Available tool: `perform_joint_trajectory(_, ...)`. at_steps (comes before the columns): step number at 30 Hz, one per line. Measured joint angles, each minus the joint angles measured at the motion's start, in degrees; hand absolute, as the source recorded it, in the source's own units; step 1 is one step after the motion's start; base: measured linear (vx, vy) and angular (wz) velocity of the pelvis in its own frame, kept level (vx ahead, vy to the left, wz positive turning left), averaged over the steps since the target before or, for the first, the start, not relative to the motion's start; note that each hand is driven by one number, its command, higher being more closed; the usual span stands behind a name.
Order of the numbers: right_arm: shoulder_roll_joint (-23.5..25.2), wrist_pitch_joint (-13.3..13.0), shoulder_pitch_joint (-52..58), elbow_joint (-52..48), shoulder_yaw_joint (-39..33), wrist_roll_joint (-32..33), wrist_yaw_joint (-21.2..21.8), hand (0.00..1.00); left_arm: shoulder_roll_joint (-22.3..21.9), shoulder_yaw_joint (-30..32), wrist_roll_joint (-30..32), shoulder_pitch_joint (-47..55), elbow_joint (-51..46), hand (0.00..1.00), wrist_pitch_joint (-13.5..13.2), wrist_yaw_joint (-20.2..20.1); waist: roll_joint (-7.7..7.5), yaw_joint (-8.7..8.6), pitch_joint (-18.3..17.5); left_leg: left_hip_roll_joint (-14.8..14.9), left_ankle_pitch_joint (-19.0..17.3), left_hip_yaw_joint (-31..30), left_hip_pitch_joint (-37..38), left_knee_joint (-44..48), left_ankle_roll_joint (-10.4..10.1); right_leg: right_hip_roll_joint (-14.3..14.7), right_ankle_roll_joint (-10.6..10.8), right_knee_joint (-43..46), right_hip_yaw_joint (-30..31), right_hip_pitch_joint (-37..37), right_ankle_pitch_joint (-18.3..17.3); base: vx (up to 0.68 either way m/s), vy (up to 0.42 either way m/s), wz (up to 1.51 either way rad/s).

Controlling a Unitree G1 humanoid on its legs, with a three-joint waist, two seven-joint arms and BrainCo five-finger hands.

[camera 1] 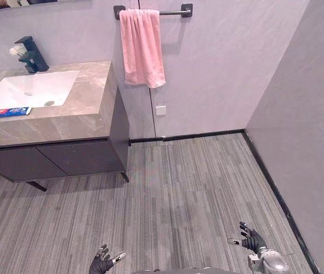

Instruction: Organize washtable

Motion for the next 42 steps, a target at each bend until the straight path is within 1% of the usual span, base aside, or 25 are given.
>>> perform_joint_trajectory(10, -0.23, 0.26, -0.10, 2.24, -1.26, -1.32, 0.23, 0.00, 0.20, 1.59, 0.31, -0.04, 0.26, 0.00, 0.09, 0.05, 0.00, -0.04, -0.01, 0.13, 0.19, 0.16, 0.20, -0.45, -0.16, 0.22, -0.01, -0.38, 0.03, 0.09, 0.10, 0.00, -0.001, 0.00)
perform_joint_trajectory(18, -0.15, 1.13, -0.05, 2.87, -3.42, -0.99, 0.25, 0.00, -0.55, 1.58, 0.26, -0.08, 1.45, 0.00, 0.50, 0.03, 0.20, -0.04, -0.12, 0.14, 0.22, 0.16, 0.34, -0.44, -0.20, 0.22, 0.02, -0.37, 0.03, 0.18, 0.08, -0.04, -0.010, 0.00)
perform_joint_trajectory(23, 0.34, 1.41, 0.07, 4.42, -3.50, 0.37, 0.24, 0.00, -1.46, 1.42, 0.26, -0.08, 1.64, 0.00, 0.53, 0.07, 0.42, -0.07, -0.24, 0.15, 0.22, 0.26, 0.27, -0.65, -0.20, 0.28, 0.01, -0.55, 0.08, 0.06, 0.10, -0.01, -0.005, -0.01)
perform_joint_trajectory(32, 1.54, 1.52, -0.15, 4.42, -3.80, 1.43, 0.03, 0.00, -1.44, 0.09, 0.22, -0.78, 1.92, 0.00, 0.56, 0.19, 0.13, 0.02, -0.12, 0.28, 0.11, 3.35, -0.18, -1.43, -0.11, 0.57, 0.10, -0.99, 2.31, -1.39, 0.39, 0.00, -0.007, -0.13)
perform_joint_trajectory(34, 1.95, 1.55, -0.61, 4.42, -3.79, 2.30, 0.05, 0.00, -1.47, -0.72, 0.20, -1.08, 1.88, 0.00, 0.56, 0.18, -0.06, 0.17, -0.08, 0.48, -0.39, 4.72, -0.67, -1.13, 0.61, 0.71, 0.14, -0.61, 3.47, -2.43, 0.34, 0.01, 0.004, -0.31)
perform_joint_trajectory(35, 2.20, 1.55, -1.40, 4.41, -3.79, 2.64, 0.04, 0.00, -1.49, -0.82, 0.18, -1.31, 1.85, 0.00, 0.56, 0.21, 0.09, 0.10, -0.06, 0.95, -1.40, 5.73, -1.76, 0.05, 1.57, 0.77, 0.77, 0.92, 3.88, -4.01, -0.52, 0.01, 0.007, -0.41)
perform_joint_trajectory(37, 2.54, 1.57, -2.22, 4.41, -3.82, 2.86, 0.02, 0.00, -1.36, -1.05, 0.10, -1.88, 1.78, 0.00, 0.56, 0.26, -0.37, 0.11, 0.31, 1.37, -3.04, 6.62, -3.21, 2.73, 1.92, 0.06, 1.26, 6.37, 3.86, -7.12, -3.92, 0.03, 0.009, -0.31)
perform_joint_trajectory(38, 2.82, 1.62, -2.20, 4.41, -3.89, 2.91, 0.02, 0.00, -1.31, -1.29, 0.04, -2.18, 1.77, 0.00, 0.56, 0.30, -0.94, 0.17, 0.81, 1.43, -4.66, 7.35, -3.35, 5.14, 2.04, -1.83, 2.47, 12.70, 2.07, -9.05, -7.31, 0.06, 0.032, -0.22)
perform_joint_trajectory(39, 2.95, 1.69, -1.85, 4.41, -3.88, 2.96, 0.03, 0.00, -1.32, -1.64, 0.03, -2.14, 1.78, 0.00, 0.63, 0.28, -1.39, 0.20, 0.90, 1.38, -6.34, 7.58, -3.13, 7.28, 2.26, -3.67, 3.53, 18.81, -0.23, -10.58, -9.52, 0.06, 0.041, -0.20)
perform_joint_trajectory(40, 2.88, 1.81, -1.56, 4.41, -3.90, 3.00, 0.03, 0.00, -1.34, -2.25, -0.02, -2.13, 1.79, 0.00, 0.66, 0.28, -1.42, 0.22, 0.94, 1.38, -7.19, 7.75, -3.10, 8.00, 2.32, -4.50, 3.69, 21.96, -1.53, -11.33, -10.09, 0.06, 0.057, -0.10)
perform_joint_trajectory(41, 2.83, 1.97, -1.33, 4.41, -3.90, 3.13, 0.02, 0.00, -1.37, -3.14, -0.03, -2.14, 1.78, 0.00, 0.88, 0.21, -1.25, 0.18, 0.91, 1.37, -8.46, 7.84, -2.69, 9.20, 2.44, -5.97, 4.49, 27.82, -3.00, -13.17, -10.76, 0.07, 0.057, -0.09)
perform_joint_trajectory(42, 2.93, 2.06, -1.31, 4.41, -3.81, 3.19, 0.03, 0.00, -1.28, -3.59, -0.03, -2.44, 1.77, 0.00, 1.05, 0.20, -1.23, -0.02, 0.98, 1.03, -8.94, 7.86, -1.99, 9.11, 2.39, -7.62, 4.48, 33.94, -3.77, -15.51, -10.74, 0.06, 0.056, -0.03)
